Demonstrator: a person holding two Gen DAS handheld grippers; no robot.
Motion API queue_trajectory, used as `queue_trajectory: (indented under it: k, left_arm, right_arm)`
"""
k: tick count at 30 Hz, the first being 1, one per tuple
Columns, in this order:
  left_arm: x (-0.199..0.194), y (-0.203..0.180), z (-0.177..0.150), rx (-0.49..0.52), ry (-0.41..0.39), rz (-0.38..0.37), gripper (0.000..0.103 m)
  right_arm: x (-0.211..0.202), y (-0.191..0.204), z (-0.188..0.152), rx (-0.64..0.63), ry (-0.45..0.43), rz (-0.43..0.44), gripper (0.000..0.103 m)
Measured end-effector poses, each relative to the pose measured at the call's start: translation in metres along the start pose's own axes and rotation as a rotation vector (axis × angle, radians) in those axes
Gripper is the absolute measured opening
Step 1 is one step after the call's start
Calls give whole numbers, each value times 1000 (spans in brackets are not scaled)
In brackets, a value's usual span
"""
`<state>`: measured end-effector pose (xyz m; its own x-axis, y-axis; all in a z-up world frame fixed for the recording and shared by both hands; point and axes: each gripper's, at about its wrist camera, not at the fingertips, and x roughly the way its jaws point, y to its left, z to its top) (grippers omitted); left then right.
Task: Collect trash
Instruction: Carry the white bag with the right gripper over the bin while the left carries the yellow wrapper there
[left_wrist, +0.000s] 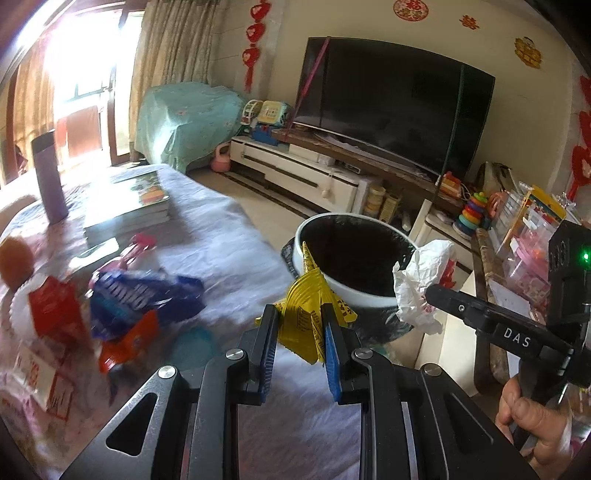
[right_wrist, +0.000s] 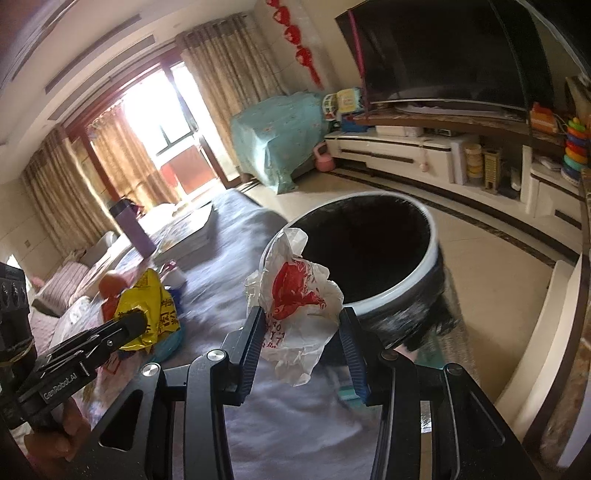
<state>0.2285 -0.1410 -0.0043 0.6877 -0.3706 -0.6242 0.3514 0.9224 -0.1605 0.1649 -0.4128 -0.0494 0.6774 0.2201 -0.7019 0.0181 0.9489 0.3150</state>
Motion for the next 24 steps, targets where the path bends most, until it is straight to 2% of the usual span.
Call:
queue_trajectory:
  k: [14,24]
  left_arm:
    - [55,-23,42,27,9,-34,22]
    - [100,-33,64,38,47,-40,23]
  right_arm:
    - [19,-34,32,15,9,-49,43]
    - [35,-46,49,14,32,-62,45]
